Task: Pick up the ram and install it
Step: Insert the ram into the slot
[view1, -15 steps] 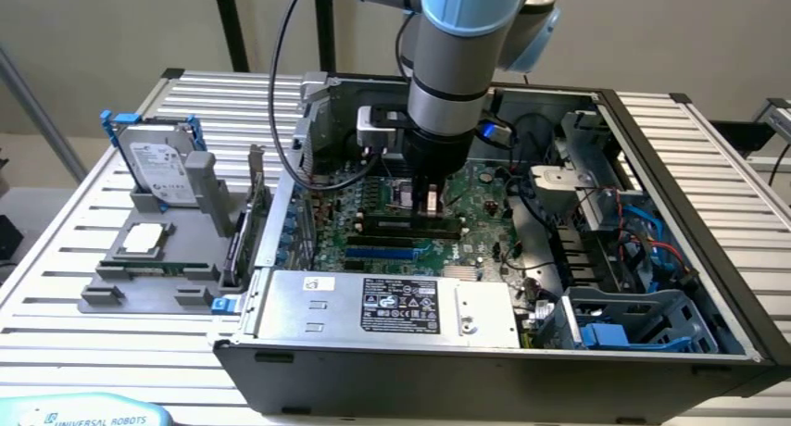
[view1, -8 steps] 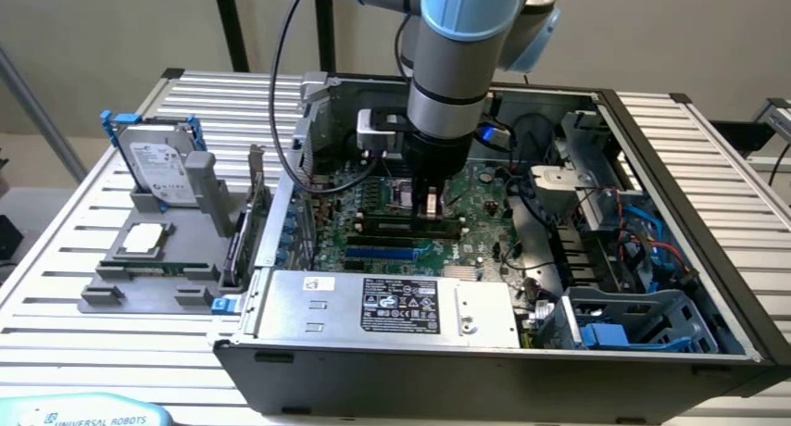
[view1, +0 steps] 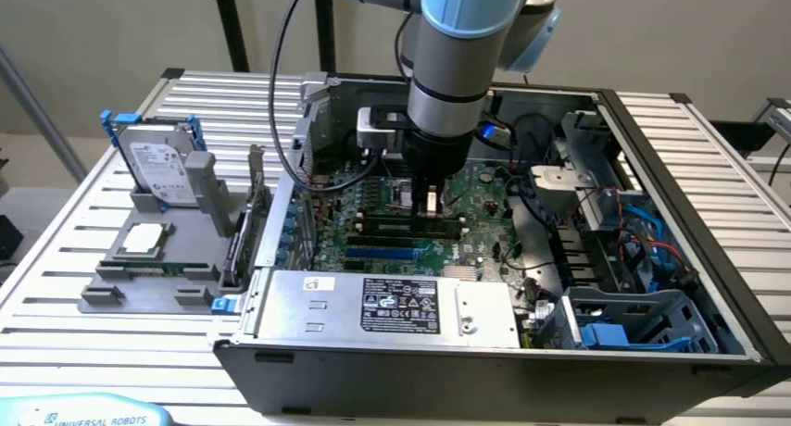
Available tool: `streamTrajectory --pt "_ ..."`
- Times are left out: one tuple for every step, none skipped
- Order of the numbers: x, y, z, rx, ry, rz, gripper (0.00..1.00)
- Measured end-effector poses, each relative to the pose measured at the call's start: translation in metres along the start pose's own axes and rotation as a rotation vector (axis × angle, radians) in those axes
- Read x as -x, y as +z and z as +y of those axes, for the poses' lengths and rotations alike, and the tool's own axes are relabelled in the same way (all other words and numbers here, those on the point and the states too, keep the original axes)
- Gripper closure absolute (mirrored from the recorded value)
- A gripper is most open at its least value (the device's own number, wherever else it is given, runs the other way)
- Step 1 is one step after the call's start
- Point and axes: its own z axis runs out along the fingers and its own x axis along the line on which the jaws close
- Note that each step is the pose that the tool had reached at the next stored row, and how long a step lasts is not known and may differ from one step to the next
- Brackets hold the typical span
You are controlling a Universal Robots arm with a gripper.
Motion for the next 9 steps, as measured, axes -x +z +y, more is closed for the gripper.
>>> streamTrajectory --pt "0.0 -0.0034 0.0002 0.0011 0.0 0.0001 0.78" --pt "0.0 -0.0068 0.0003 0.0019 0.0 0.0 0.78" --pt "0.0 -0.0099 0.0004 0.0023 0.0 -0.0002 0.78" --pt "0.0 -0.0122 0.0005 0.0026 0.0 -0.0001 0.78" --pt "0.0 -0.0136 0.0006 0.0026 0.0 -0.0003 0.78" --pt "0.0 -0.0142 0.0006 0.0026 0.0 -0.0009 0.78" --pt "0.0 -0.0145 0.0006 0.0026 0.0 -0.0018 0.78" --pt "0.0 -0.0148 0.0006 0.0027 0.0 -0.0031 0.8" --pt "0.0 -0.0151 0.0007 0.0026 0.0 -0.0049 0.8"
